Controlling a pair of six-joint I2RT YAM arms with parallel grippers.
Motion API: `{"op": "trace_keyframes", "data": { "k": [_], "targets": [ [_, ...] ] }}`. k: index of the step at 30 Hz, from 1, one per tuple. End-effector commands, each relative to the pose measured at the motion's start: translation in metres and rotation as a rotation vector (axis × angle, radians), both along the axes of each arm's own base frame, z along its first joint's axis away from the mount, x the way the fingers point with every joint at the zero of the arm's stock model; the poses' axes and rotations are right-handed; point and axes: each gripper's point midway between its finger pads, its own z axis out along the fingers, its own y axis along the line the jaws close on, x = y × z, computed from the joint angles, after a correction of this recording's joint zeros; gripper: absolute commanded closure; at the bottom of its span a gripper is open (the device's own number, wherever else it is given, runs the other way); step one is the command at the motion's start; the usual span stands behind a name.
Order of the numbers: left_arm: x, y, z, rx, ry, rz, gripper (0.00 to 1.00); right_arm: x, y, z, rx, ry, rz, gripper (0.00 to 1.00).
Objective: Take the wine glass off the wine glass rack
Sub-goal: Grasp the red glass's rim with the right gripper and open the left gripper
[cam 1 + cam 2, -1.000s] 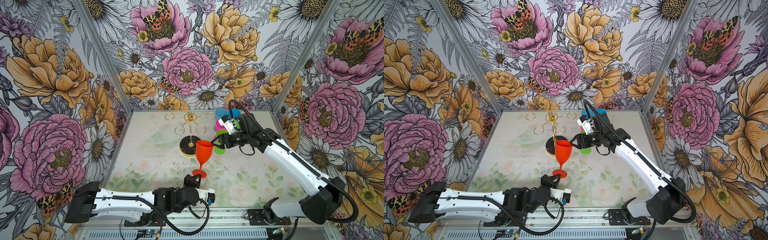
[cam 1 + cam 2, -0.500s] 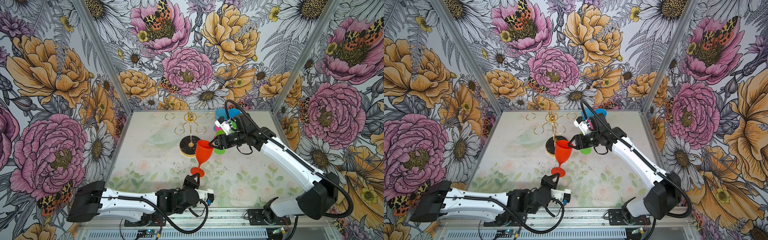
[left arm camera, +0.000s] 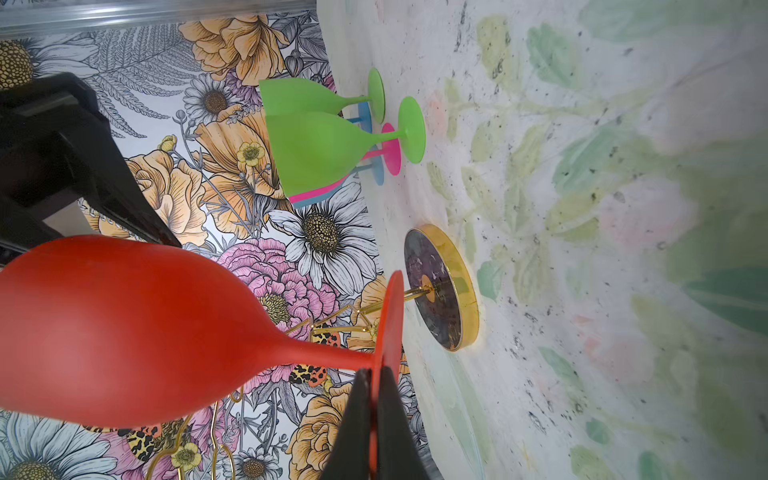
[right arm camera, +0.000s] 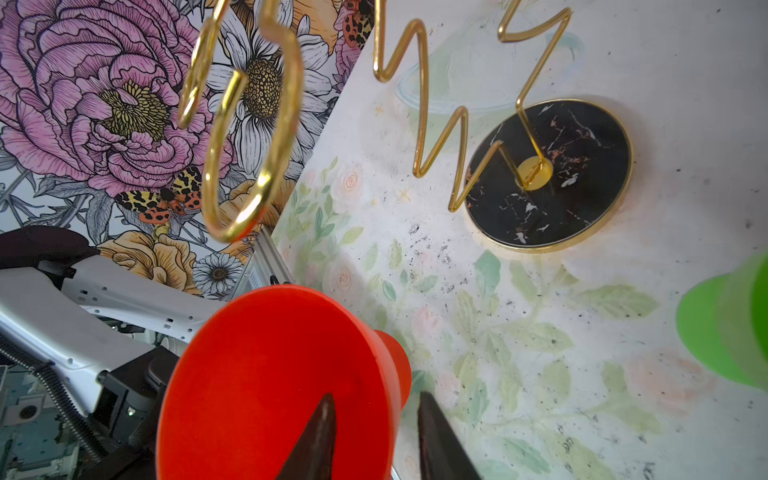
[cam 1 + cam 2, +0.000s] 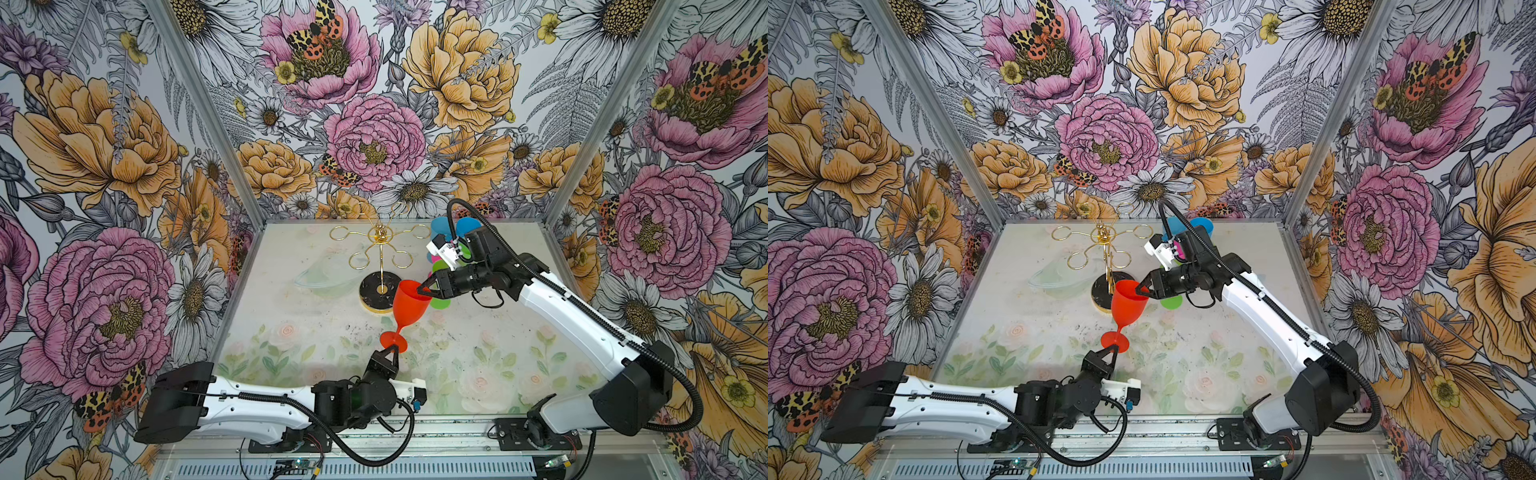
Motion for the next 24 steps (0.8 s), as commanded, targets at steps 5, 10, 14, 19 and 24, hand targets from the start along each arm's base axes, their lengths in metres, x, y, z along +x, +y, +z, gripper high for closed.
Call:
{"op": "trace_keyframes", "data": {
  "k": [5, 10, 14, 19, 24],
  "targets": [
    [0.004, 0.003, 0.01, -0.047, -0.041, 0.039, 1.0, -0.001, 0.008, 0.003, 0.025, 0.014, 0.04, 0.8],
    [0.004, 0.005, 0.004, -0.036, -0.041, 0.04, 1.0, -0.001, 0.008, 0.0, 0.021, 0.018, 0.043, 0.89],
    [0.004, 0.007, -0.001, -0.026, -0.039, 0.043, 1.0, -0.001, 0.007, -0.001, 0.018, 0.016, 0.042, 0.95],
    [0.003, 0.007, -0.003, -0.034, -0.029, 0.04, 0.73, 0.001, 0.003, -0.001, 0.004, -0.004, 0.026, 1.0],
    [0.001, 0.007, -0.009, -0.053, -0.005, 0.032, 0.58, 0.007, -0.006, 0.004, -0.019, -0.056, -0.015, 1.0]
  ]
}}
